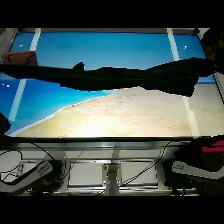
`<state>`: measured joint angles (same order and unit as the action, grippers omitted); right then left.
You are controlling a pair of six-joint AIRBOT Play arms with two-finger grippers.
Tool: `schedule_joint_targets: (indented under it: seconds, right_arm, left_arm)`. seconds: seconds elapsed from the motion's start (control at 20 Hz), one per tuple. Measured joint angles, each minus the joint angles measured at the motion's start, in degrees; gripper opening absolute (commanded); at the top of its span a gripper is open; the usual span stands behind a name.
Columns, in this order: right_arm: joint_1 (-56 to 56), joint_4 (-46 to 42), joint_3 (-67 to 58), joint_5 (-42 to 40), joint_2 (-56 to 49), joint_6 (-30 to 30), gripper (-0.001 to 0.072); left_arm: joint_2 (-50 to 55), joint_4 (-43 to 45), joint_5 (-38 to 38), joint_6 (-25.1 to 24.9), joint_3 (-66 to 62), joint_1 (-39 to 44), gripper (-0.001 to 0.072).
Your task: Fold the clothes and pants, and hang the long-sleeved shirts on hangers.
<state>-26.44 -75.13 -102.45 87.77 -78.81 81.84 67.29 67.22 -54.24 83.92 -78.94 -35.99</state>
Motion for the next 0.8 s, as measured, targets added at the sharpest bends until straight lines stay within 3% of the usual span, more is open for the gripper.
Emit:
schedule_joint_targets:
  seconds: [0.3, 0.8]
  right_arm:
    - [0.0, -3.7, 6.9, 6.7, 1.1, 0.1, 0.0043]
    - [-9.5, -15.5, 34.1, 15.1, 2.2, 0.2, 0.0045]
  left_arm:
    - [5.8, 10.9, -18.0, -1.8, 0.0, 0.0, 0.0022]
    - [15.8, 20.7, -35.8, -3.8, 0.0, 0.4, 0.0022]
